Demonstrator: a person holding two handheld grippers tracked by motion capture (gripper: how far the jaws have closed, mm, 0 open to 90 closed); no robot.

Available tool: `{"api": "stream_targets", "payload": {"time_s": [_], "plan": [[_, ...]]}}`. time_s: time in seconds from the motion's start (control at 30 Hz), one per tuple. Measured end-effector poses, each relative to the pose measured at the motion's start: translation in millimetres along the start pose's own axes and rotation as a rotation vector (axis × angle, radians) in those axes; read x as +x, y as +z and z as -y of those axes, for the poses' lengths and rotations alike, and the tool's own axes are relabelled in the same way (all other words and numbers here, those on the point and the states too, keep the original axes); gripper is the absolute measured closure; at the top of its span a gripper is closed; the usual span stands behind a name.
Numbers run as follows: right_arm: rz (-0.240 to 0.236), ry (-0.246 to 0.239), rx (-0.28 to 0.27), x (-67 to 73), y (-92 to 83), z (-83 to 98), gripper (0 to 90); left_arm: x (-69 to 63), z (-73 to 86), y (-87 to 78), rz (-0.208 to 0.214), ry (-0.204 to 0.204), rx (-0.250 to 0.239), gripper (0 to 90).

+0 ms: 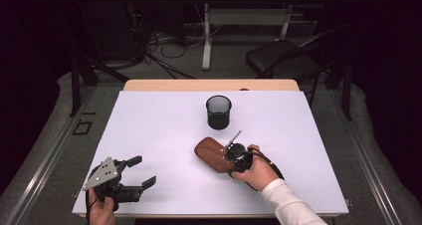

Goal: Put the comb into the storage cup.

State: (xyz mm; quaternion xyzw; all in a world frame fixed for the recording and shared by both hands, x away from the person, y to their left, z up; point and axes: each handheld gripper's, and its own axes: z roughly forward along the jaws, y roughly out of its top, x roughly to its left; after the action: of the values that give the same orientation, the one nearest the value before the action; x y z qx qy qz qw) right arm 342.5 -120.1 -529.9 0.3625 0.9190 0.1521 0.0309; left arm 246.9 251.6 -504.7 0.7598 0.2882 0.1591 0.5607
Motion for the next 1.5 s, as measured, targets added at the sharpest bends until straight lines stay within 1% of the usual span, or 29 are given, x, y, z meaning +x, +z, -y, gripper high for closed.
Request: {"api": "stream_targets", "payload": {"time_s": [0.13, 0.23, 0.57, 0.67, 0.73, 1.0, 1.1, 1.17, 1.43, 1.5], "plan": [[0.003, -0.003, 0.002, -0.2, -0.1, 0.3, 68.8, -0.1, 0.1, 0.0, 0.000, 0.001, 0.000, 16.0], [-0.003, 0.005, 0.004, 0.4, -1.2, 0.0, 69.0, -0.1, 0.1, 0.0, 0.000, 0.001, 0.000, 16.0], [0.011, -0.011, 0.002, 1.7, -3.2, 0.5, 69.5, -0.1, 0.2, 0.1, -0.001, 0.000, 0.000, 16.0], [0.014, -0.007, 0.007, 2.0, -3.5, 0.7, 70.3, -0.2, 0.2, 0.1, 0.000, 0.001, 0.000, 16.0], [0.016, -0.013, 0.012, 2.0, -3.6, 0.5, 70.5, -0.2, 0.2, 0.3, 0.000, 0.002, 0.000, 16.0], [0.008, -0.007, 0.030, 1.5, -2.5, -0.3, 71.4, -0.2, 0.3, 0.4, 0.001, 0.002, -0.001, 16.0], [0.017, -0.020, 0.034, 1.7, -2.3, -0.5, 71.7, -0.2, 0.3, 0.5, 0.000, 0.002, 0.000, 16.0], [0.018, -0.019, 0.036, 1.8, -2.3, -0.6, 71.9, -0.3, 0.3, 0.5, 0.000, 0.002, 0.000, 16.0], [0.027, -0.023, 0.030, 2.7, -3.1, -0.2, 72.3, -0.4, 0.4, 0.4, 0.003, 0.002, 0.001, 16.0], [0.025, -0.017, 0.028, 2.7, -3.5, 0.0, 72.4, -0.4, 0.4, 0.4, 0.002, 0.002, 0.001, 16.0]]}}
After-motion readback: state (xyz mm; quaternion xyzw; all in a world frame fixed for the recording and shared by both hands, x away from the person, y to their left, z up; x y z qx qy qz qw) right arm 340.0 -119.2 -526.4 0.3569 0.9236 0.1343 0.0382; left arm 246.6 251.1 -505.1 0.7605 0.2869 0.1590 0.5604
